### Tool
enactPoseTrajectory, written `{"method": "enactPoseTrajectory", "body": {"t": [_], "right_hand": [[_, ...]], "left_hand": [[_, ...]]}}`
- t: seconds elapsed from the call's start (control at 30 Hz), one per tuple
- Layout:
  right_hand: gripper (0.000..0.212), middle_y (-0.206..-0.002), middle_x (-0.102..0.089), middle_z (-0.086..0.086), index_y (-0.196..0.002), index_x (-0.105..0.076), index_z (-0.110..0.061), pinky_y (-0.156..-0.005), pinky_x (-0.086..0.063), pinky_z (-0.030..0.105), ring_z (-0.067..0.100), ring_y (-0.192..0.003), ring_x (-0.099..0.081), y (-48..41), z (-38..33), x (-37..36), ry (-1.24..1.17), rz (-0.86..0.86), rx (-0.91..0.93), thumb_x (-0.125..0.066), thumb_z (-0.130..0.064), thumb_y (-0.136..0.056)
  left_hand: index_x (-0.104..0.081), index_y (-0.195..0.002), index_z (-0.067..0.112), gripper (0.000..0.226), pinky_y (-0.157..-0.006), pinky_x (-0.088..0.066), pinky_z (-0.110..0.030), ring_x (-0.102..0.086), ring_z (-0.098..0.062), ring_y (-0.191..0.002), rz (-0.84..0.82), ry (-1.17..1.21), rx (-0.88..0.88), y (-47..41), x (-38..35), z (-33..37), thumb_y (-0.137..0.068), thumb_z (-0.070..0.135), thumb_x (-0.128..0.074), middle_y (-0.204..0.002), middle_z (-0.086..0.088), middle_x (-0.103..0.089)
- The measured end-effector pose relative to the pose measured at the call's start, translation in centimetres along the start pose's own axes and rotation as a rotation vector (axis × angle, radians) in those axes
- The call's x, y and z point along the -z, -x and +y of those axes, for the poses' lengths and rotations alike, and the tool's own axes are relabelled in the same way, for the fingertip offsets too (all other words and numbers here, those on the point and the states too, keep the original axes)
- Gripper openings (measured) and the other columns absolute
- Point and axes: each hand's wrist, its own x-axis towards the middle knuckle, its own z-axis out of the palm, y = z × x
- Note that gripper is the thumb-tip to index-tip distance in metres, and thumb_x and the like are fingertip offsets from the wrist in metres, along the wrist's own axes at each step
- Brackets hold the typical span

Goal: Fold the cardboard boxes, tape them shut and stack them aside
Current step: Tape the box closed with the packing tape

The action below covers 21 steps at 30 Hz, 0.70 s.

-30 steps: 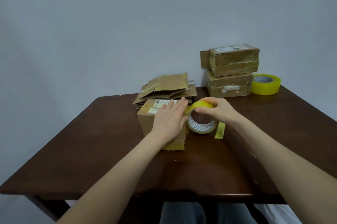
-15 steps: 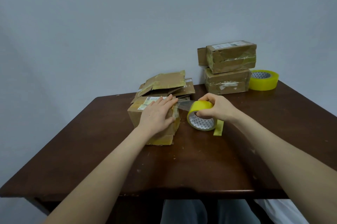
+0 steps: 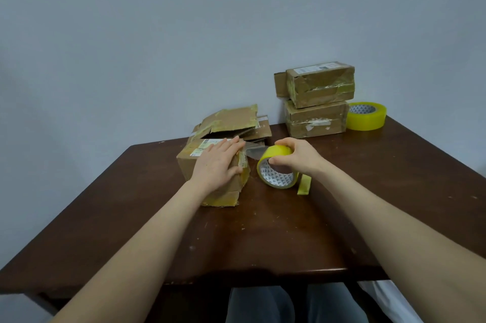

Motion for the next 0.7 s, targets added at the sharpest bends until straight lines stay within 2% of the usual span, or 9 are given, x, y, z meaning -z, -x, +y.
{"method": "enactPoseTrajectory", "body": {"t": [0.1,0.2,0.3,0.37,0.43,0.5,0.57,0.63,0.7], "right_hand": [[0.058,-0.111,-0.056,0.001,-0.128,-0.052,-0.018,-0.066,-0.05,0.021,0.008,-0.083,-0.058,-0.3,-0.4,-0.3,-0.103,0.034,-0.032,-0.077,-0.026,-0.076],[0.056,-0.113,-0.056,0.002,-0.127,-0.053,-0.018,-0.059,-0.047,0.015,0.005,-0.079,-0.055,-0.9,-0.4,-0.6,-0.074,0.049,-0.033,-0.077,-0.025,-0.077],[0.057,-0.115,-0.054,0.001,-0.129,-0.054,-0.019,-0.051,-0.039,0.005,0.004,-0.077,-0.052,-1.5,-0.4,-0.5,-0.002,0.051,-0.02,-0.077,-0.029,-0.078],[0.06,-0.123,-0.056,0.004,-0.131,-0.054,-0.019,-0.069,-0.041,0.011,0.014,-0.099,-0.056,-2.0,-0.6,-0.3,0.059,0.062,0.003,-0.077,-0.034,-0.077],[0.062,-0.13,-0.055,0.006,-0.132,-0.054,-0.018,-0.082,-0.042,0.026,0.022,-0.116,-0.051,-2.5,-0.7,0.0,0.092,0.061,-0.003,-0.077,-0.037,-0.077],[0.062,-0.13,-0.055,0.008,-0.132,-0.053,-0.016,-0.089,-0.046,0.033,0.025,-0.118,-0.051,-2.9,-0.8,0.2,0.073,0.057,-0.016,-0.076,-0.037,-0.079],[0.062,-0.129,-0.056,0.01,-0.133,-0.052,-0.013,-0.093,-0.048,0.037,0.026,-0.116,-0.053,-3.2,-1.1,0.5,0.084,0.056,-0.008,-0.074,-0.037,-0.08],[0.062,-0.13,-0.056,0.012,-0.134,-0.051,-0.01,-0.097,-0.046,0.04,0.028,-0.117,-0.054,-3.3,-1.4,0.7,0.099,0.053,0.0,-0.073,-0.035,-0.082],[0.06,-0.129,-0.056,0.011,-0.135,-0.051,-0.009,-0.099,-0.045,0.039,0.026,-0.116,-0.054,-3.3,-1.7,1.0,0.06,0.054,-0.01,-0.072,-0.033,-0.083]], "left_hand": [[-0.026,-0.149,0.027,0.069,-0.117,-0.022,-0.038,-0.022,-0.019,-0.145,0.028,0.015,0.018,-0.5,-0.6,-0.4,-0.09,0.036,-0.061,-0.157,0.006,-0.024],[-0.026,-0.148,0.028,0.069,-0.117,-0.019,-0.039,-0.021,-0.02,-0.145,0.039,0.042,0.042,-1.3,-1.2,-0.8,-0.089,0.031,-0.062,-0.156,0.006,-0.024],[-0.024,-0.149,0.03,0.071,-0.118,-0.017,-0.041,-0.018,-0.018,-0.145,-0.007,0.023,0.043,-2.2,-1.2,-1.2,-0.089,0.038,-0.061,-0.157,0.007,-0.022],[-0.025,-0.148,0.028,0.071,-0.118,-0.017,-0.042,-0.02,-0.018,-0.145,-0.001,0.039,0.06,-2.2,-1.0,-1.0,-0.088,0.043,-0.06,-0.156,0.006,-0.024],[-0.04,-0.142,0.021,0.059,-0.113,-0.029,-0.042,-0.036,-0.021,-0.137,0.158,0.077,0.026,-1.7,-0.8,-0.1,-0.088,0.035,-0.06,-0.147,0.0,-0.041],[-0.058,-0.121,0.015,0.036,-0.094,-0.047,-0.035,-0.055,-0.02,-0.114,0.389,0.111,-0.057,-0.9,-0.3,1.9,-0.087,0.023,-0.056,-0.122,-0.003,-0.06],[-0.065,-0.101,0.014,0.025,-0.072,-0.047,-0.025,-0.058,-0.017,-0.092,0.498,0.134,-0.197,0.2,0.5,4.5,-0.084,0.02,-0.047,-0.098,-0.001,-0.063],[-0.067,-0.091,0.015,0.026,-0.061,-0.049,-0.027,-0.061,-0.018,-0.082,0.441,0.124,-0.355,1.1,0.5,7.3,-0.081,0.02,-0.044,-0.088,-0.001,-0.063],[-0.069,-0.096,0.015,0.028,-0.061,-0.055,-0.032,-0.063,-0.021,-0.085,0.289,0.147,-0.406,1.6,-0.4,9.7,-0.084,0.019,-0.044,-0.093,-0.002,-0.064]]}}
